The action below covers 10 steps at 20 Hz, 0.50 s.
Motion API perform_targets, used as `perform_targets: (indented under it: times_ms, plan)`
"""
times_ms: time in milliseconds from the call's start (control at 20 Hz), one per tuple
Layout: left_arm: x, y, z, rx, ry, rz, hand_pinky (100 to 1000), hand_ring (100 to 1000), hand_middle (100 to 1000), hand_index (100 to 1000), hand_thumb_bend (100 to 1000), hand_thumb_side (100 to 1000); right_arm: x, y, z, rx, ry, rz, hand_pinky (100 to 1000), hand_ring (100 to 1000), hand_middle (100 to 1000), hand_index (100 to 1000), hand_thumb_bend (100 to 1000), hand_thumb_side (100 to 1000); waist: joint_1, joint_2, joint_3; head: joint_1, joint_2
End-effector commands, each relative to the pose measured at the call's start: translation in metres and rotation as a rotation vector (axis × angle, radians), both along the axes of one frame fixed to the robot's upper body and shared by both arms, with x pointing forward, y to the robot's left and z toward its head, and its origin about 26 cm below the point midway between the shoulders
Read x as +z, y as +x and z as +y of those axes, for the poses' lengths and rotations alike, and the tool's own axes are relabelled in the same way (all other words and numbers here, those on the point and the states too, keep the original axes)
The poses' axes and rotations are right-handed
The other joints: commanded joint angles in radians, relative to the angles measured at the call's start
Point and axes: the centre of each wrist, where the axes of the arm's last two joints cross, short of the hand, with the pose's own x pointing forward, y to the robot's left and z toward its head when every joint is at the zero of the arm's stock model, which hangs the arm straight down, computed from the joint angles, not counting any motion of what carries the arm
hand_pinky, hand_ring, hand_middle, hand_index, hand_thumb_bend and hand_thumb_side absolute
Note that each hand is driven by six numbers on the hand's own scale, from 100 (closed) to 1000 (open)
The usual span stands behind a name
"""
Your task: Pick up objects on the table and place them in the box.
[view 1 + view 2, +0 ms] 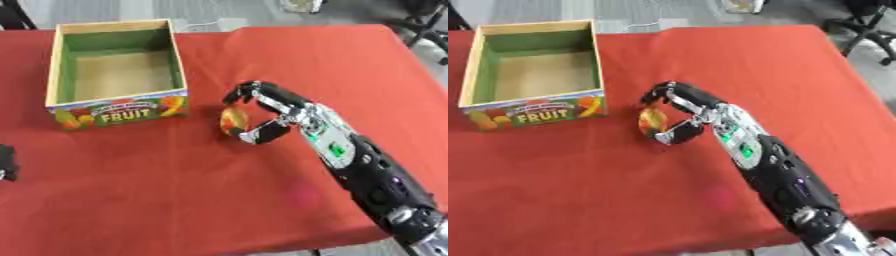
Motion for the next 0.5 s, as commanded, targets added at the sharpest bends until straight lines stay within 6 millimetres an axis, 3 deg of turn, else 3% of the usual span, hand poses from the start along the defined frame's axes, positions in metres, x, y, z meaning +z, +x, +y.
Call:
perform_targets:
  times_ms: [50,500]
  plan:
    - [0.0069,-0.0003,0.0028,-0.001,0.02,-0.022,492,511,526,516,326,374,0.0088,0.0014,-0.0061,-0.002,-0.05,-0.024,734,800,711,825,331,167,0.003,-0.018,-0.001,0.0,-0.003]
    - [0.0063,-0.0006,0.0029,-0.001,0.02,-0.02,492,511,526,516,327,373,0.0078,0.0013,-0.0059,0.025,-0.144,-0.004,737,801,722,824,337,167,0.005,-0.017,-0.003,0.0,0.0]
